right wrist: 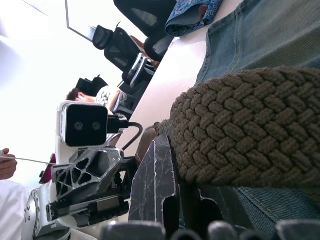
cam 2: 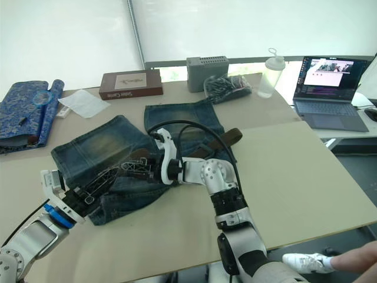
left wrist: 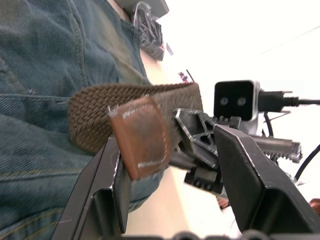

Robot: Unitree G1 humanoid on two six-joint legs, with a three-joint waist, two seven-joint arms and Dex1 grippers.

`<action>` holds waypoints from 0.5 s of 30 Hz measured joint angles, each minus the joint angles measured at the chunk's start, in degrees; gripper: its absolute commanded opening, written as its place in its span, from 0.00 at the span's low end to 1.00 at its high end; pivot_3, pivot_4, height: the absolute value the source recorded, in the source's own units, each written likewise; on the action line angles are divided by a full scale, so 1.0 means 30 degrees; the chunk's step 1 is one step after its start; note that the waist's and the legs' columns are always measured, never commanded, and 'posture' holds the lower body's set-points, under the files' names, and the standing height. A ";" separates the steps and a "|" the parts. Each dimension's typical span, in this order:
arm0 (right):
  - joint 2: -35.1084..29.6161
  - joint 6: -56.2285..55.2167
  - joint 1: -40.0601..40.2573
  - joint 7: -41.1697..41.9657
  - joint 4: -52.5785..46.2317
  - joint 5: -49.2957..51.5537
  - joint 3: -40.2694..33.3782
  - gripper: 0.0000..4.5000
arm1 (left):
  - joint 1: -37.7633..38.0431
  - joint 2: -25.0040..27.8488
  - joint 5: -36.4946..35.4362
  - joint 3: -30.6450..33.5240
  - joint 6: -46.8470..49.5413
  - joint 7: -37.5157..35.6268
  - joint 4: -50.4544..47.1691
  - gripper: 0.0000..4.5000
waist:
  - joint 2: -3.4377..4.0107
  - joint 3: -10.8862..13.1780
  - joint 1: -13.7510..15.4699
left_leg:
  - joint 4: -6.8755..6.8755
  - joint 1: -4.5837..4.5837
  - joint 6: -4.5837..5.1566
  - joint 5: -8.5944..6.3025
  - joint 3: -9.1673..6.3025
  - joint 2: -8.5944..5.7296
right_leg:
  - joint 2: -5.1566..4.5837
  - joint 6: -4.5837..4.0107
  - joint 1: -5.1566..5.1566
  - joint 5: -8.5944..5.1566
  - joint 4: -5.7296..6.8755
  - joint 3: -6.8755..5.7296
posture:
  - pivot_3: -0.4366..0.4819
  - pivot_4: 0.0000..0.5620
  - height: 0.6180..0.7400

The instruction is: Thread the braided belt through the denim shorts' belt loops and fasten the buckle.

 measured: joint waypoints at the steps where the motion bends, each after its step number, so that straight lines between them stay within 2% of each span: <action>1: -0.0001 -0.0001 0.0000 -0.0022 -0.0005 -0.0001 0.0000 0.00 | -0.0165 0.0009 -0.0424 0.0052 -0.0146 0.0229 0.0264 0.58 | 0.0000 0.0000 -0.0001 | 0.0000 0.0001 -0.0001 0.0000 0.0001 0.0001 | 0.0000 0.0000 0.0000 0.0000 -0.0001 -0.0001 | 0.48 0.27 1.00; 4: -0.0002 -0.0001 0.0001 -0.0112 -0.0010 -0.0001 -0.0007 0.00 | -0.0299 0.0160 -0.0897 0.0130 -0.0364 0.0600 0.0553 0.38 | 0.0000 0.0000 -0.0003 | 0.0000 0.0001 -0.0001 0.0001 0.0002 0.0000 | 0.0001 0.0000 0.0001 0.0000 -0.0001 0.0001 | 0.48 0.27 1.00; 6: -0.0004 -0.0001 0.0000 -0.0111 -0.0063 0.0001 -0.0022 0.00 | -0.0285 0.0322 -0.0896 0.0132 -0.0378 0.0625 0.0567 0.17 | 0.0000 0.0000 0.0001 | 0.0000 0.0000 -0.0001 0.0001 0.0004 -0.0002 | 0.0002 0.0000 0.0001 0.0000 -0.0002 0.0000 | 0.48 0.27 1.00; 7: -0.0012 -0.0002 0.0001 -0.0055 -0.0164 0.0007 -0.0050 0.09 | -0.0287 0.0323 -0.0895 0.0132 -0.0418 0.0643 0.0637 0.06 | 0.0000 0.0000 0.0005 | 0.0000 0.0001 -0.0001 0.0001 0.0004 -0.0004 | 0.0003 0.0000 0.0002 0.0000 -0.0001 0.0000 | 0.48 0.27 1.00; 8: -0.0018 -0.0001 0.0002 0.0016 -0.0278 0.0008 -0.0060 0.18 | -0.0298 0.0322 -0.0900 0.0128 -0.0434 0.0635 0.0763 0.00 | 0.0000 0.0000 0.0010 | 0.0000 0.0001 -0.0001 0.0001 0.0005 -0.0004 | 0.0004 0.0000 0.0003 0.0000 -0.0003 -0.0001 | 0.48 0.27 1.00; 11: -0.0098 0.0000 0.0089 0.0038 -0.1076 -0.0074 0.0125 0.40 | -0.0503 0.0321 -0.0911 0.0029 -0.0433 0.0550 0.0989 0.00 | 0.0001 0.0000 0.0015 | 0.0000 -0.0002 -0.0001 0.0001 0.0006 -0.0004 | 0.0007 0.0000 -0.0001 0.0000 -0.0002 -0.0002 | 0.48 0.27 1.00; 13: -0.0629 0.0047 0.0699 0.0300 -0.2719 -0.0112 0.0502 0.55 | -0.0766 0.0319 -0.0900 -0.0027 -0.0433 0.0521 0.1045 0.00 | 0.0000 0.0000 0.0057 | 0.0000 -0.0004 0.0000 0.0000 0.0004 -0.0004 | 0.0007 0.0000 0.0004 -0.0001 -0.0010 -0.0009 | 0.48 0.27 1.00; 15: -0.2372 0.0424 0.1608 0.0883 -0.5023 -0.0085 0.1185 0.55 | -0.1153 0.0312 -0.0886 -0.0145 -0.0430 0.0500 0.1262 0.00 | 0.0006 0.0004 0.0269 | 0.0007 -0.0028 0.0007 0.0000 0.0002 -0.0024 | -0.0008 0.0008 0.0003 0.0001 -0.0024 -0.0021 | 0.48 0.27 1.00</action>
